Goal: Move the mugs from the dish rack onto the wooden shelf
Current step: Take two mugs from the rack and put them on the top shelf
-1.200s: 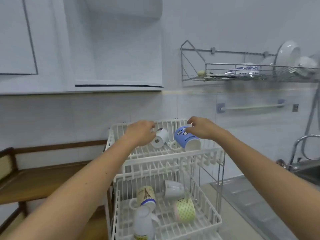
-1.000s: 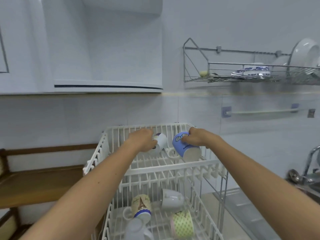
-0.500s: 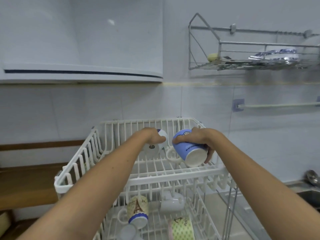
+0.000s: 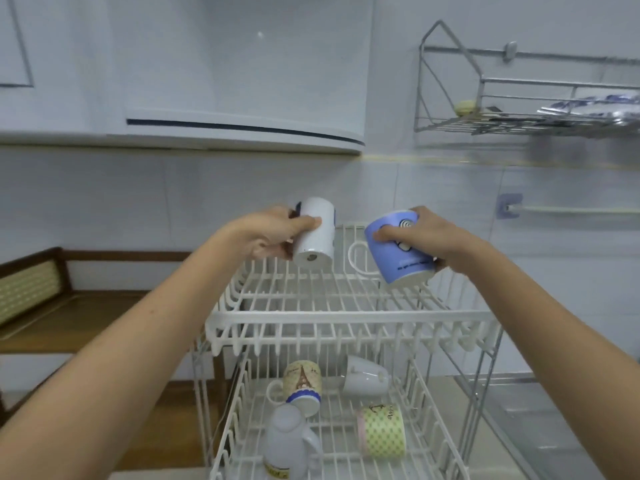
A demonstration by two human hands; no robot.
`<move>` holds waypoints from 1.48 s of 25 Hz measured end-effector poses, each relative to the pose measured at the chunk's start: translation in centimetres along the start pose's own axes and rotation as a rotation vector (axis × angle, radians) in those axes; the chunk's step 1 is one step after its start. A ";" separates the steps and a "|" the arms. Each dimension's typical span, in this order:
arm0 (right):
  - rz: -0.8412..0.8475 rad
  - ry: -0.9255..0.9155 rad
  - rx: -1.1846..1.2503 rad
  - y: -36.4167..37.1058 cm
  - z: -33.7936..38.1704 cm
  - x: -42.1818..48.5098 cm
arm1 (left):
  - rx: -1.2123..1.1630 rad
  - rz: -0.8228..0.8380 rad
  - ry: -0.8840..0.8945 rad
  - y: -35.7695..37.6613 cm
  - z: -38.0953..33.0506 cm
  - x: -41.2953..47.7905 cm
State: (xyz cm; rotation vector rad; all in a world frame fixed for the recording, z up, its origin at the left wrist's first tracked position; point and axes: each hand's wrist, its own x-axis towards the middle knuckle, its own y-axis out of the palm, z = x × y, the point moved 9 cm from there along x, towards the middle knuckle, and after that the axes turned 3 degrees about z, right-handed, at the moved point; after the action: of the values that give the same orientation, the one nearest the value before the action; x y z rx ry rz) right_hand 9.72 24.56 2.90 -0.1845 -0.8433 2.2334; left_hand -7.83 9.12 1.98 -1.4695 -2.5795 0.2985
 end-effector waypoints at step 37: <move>-0.164 -0.092 0.162 44.7 19.4 6.0 | 0.358 -0.663 -0.022 -40.5 21.8 -10.6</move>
State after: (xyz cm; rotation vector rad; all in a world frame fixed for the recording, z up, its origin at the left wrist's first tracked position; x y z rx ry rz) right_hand -27.91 -4.53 -9.15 0.0633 -0.6948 2.1557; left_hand -41.22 -22.23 -9.37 -0.4588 -2.6635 0.6296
